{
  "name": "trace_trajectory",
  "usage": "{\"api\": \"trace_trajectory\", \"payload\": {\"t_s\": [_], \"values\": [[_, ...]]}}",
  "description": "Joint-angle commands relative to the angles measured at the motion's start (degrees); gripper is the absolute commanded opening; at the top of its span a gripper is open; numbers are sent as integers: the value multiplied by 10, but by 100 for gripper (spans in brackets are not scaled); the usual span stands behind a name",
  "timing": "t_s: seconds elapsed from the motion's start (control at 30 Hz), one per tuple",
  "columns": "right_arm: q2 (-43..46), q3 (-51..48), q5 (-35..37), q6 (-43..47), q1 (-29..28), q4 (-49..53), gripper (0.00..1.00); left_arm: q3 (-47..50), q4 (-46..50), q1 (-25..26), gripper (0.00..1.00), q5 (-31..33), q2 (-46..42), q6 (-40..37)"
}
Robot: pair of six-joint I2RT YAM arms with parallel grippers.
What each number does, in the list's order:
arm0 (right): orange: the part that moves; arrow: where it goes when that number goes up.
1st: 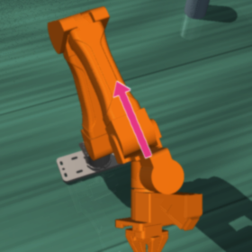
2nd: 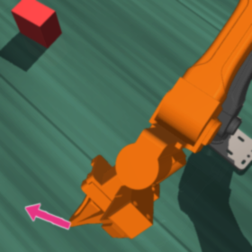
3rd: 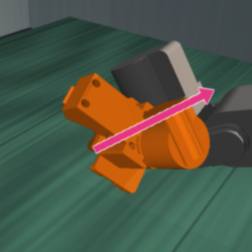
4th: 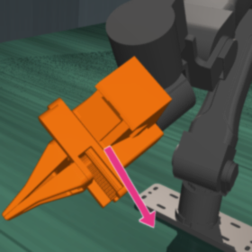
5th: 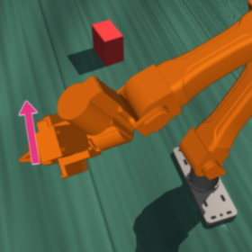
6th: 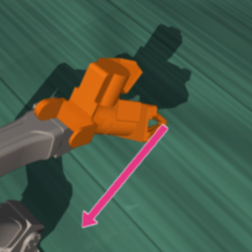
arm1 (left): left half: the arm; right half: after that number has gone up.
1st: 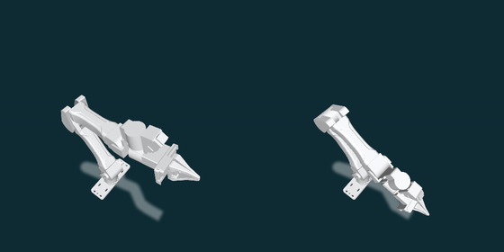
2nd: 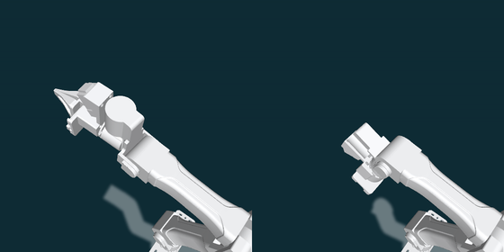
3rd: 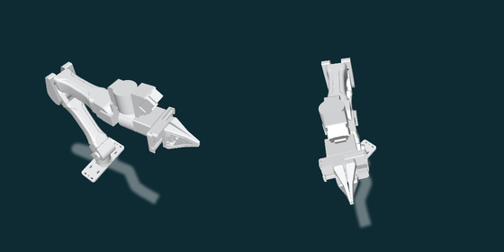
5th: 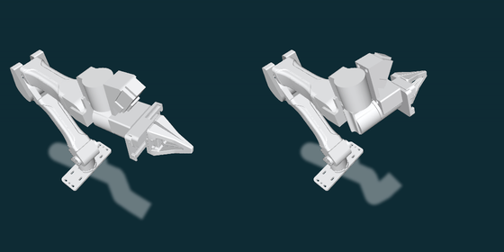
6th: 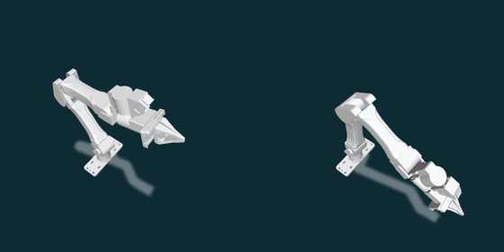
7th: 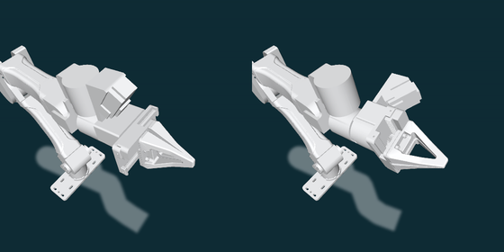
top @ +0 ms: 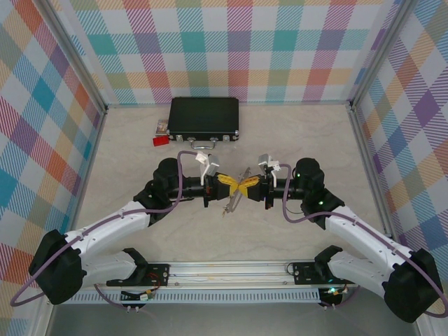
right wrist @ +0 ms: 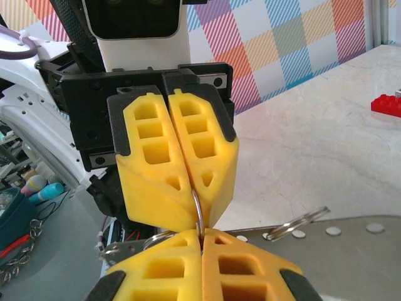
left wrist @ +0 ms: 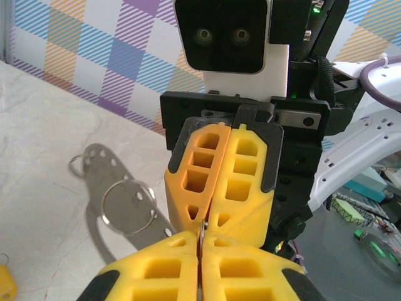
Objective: Put the keys on the keyring
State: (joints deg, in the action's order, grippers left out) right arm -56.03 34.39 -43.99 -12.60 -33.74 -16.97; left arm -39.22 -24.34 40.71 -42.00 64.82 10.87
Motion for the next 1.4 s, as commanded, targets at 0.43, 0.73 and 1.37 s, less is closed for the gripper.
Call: {"api": "trace_trajectory", "payload": {"t_s": [0.43,0.73,1.37], "values": [[1,12,-15,5,-4,-15,0,4,12,-1,0,-7,-24,-31],[2,12,-11,6,-3,-17,0,6,50,-1,16,16,-44,-59],[2,11,-13,4,-4,-18,0,0,43,-2,7,10,-25,-57]]}}
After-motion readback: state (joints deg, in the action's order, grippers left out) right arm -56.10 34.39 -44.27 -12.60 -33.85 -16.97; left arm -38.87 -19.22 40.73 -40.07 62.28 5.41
